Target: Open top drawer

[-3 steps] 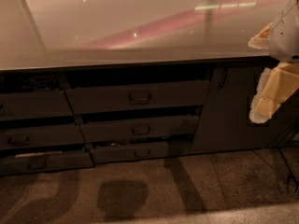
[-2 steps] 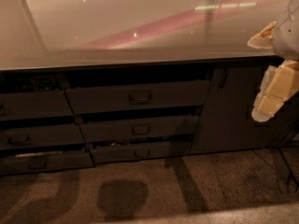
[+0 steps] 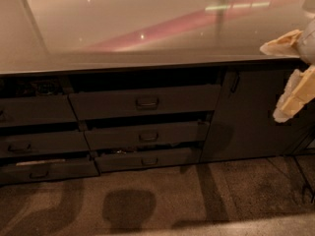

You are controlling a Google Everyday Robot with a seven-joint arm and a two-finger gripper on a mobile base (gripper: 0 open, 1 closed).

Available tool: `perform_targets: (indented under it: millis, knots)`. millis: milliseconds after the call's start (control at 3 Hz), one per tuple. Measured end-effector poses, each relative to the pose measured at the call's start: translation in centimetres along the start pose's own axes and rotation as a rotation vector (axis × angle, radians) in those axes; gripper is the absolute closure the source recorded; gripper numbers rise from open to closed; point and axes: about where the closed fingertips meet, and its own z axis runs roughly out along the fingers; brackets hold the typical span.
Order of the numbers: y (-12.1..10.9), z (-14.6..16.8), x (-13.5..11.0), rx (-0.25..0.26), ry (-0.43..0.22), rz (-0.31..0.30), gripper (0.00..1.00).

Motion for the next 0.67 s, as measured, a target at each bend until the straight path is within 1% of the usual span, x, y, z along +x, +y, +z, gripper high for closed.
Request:
perform_targets:
  millis: [333, 667]
  knots:
    - [0.0, 0.2, 0.0, -0.003, 0.001, 0.001, 0.0]
    - [-1.0, 0.9, 0.5, -0.006, -0.056, 0.044, 0.0]
